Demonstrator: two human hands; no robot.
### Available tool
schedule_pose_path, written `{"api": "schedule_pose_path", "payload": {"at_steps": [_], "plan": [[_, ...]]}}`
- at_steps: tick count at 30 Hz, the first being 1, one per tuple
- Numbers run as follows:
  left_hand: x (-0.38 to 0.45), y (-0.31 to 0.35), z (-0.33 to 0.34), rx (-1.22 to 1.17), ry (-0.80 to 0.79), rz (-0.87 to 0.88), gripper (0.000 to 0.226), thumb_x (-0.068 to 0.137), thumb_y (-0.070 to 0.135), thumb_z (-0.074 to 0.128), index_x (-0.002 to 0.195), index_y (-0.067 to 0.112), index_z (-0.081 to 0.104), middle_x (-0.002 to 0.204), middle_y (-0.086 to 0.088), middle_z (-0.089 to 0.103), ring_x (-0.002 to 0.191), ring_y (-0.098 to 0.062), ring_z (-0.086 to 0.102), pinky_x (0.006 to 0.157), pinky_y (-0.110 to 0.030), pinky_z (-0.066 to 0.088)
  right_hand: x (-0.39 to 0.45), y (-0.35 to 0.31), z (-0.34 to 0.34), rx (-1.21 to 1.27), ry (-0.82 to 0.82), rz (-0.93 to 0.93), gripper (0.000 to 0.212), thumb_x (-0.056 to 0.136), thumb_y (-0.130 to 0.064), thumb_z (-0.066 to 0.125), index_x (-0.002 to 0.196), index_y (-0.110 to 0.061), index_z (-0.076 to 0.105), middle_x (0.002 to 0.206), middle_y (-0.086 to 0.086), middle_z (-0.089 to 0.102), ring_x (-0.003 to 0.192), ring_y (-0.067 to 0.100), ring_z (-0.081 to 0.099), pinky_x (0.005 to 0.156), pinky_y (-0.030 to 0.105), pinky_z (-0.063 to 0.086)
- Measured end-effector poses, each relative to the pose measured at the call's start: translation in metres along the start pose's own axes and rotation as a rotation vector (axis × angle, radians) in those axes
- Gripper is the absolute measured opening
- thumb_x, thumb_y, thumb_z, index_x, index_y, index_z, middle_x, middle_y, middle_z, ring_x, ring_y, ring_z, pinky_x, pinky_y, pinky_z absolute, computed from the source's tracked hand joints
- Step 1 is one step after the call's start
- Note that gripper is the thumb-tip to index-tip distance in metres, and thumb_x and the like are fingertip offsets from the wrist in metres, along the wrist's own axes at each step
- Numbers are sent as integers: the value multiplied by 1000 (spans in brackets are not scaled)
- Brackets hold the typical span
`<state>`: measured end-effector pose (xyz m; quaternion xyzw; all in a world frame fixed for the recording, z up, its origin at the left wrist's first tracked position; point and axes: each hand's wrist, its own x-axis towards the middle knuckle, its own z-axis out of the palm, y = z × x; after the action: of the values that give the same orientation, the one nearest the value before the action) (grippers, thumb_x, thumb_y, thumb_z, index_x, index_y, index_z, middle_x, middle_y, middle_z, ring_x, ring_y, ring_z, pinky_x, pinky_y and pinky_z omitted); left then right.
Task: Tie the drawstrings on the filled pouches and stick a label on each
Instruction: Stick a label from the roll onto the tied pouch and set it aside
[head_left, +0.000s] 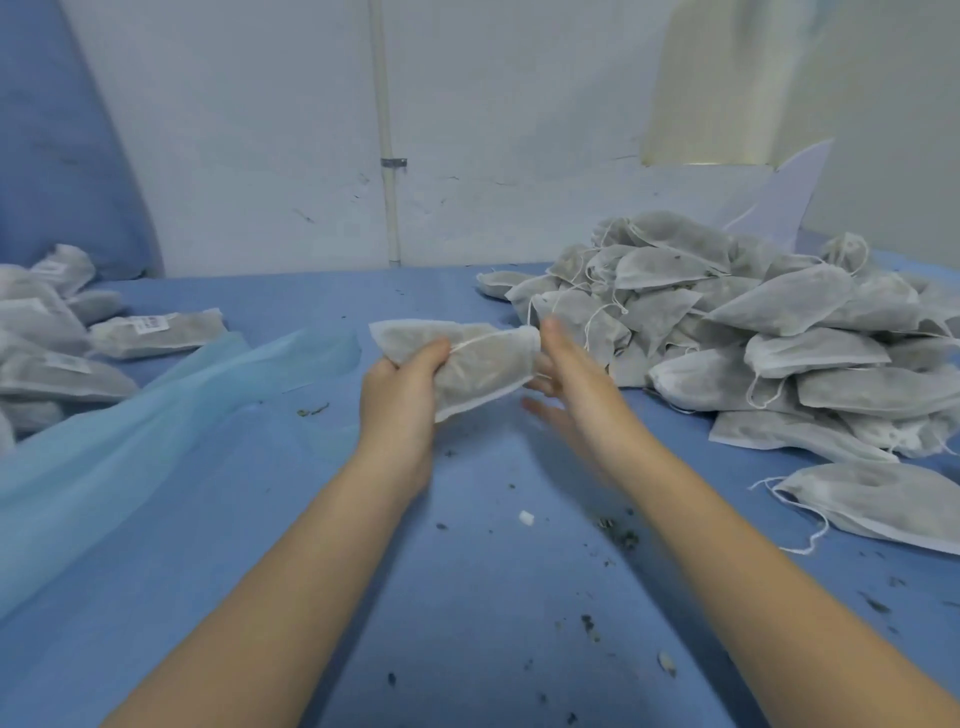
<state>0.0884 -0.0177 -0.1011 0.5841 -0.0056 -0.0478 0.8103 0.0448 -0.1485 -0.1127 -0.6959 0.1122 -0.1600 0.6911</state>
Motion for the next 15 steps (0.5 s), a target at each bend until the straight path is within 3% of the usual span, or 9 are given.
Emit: {"api": "schedule_pose_path", "payload": {"at_steps": [2, 5, 7, 11, 15], "plan": [[12, 14, -11, -6, 100, 45, 8, 84, 14, 61, 90, 12, 66, 94, -9, 69, 89, -26, 66, 82, -44, 54, 10, 2, 18, 173, -21, 108, 33, 101, -31, 44, 124, -9, 53, 112, 8, 61, 97, 20, 61, 89, 33, 53], [27, 29, -28, 30, 208, 79, 26, 82, 19, 62, 105, 7, 64, 106, -10, 68, 99, -28, 65, 89, -47, 52, 20, 18, 34, -261, -109, 18, 39, 93, -11, 55, 132, -11, 54, 114, -2, 59, 101, 15, 62, 101, 37, 47], [35, 35, -37, 35, 232, 87, 30, 82, 19, 61, 109, 5, 62, 109, -10, 66, 99, -26, 64, 90, -46, 52, 23, 25, 43, -483, -217, -52, 45, 86, -12, 64, 130, -18, 56, 116, -11, 55, 104, 6, 59, 101, 32, 46], [45, 41, -45, 26, 216, 41, 26, 86, 13, 59, 111, 6, 61, 97, -6, 65, 85, -20, 63, 79, -39, 56, 29, 30, 60, -558, -273, -103, 68, 75, -21, 79, 138, -24, 51, 121, -7, 61, 84, -2, 53, 82, 15, 43], [49, 41, -46, 90, 195, 23, 28, 86, 13, 59, 113, 6, 59, 104, -8, 64, 90, -24, 62, 80, -40, 54, 29, 33, 70, -557, -197, -152, 58, 71, -24, 81, 124, -32, 58, 102, -6, 64, 67, -2, 49, 60, 6, 39]]}}
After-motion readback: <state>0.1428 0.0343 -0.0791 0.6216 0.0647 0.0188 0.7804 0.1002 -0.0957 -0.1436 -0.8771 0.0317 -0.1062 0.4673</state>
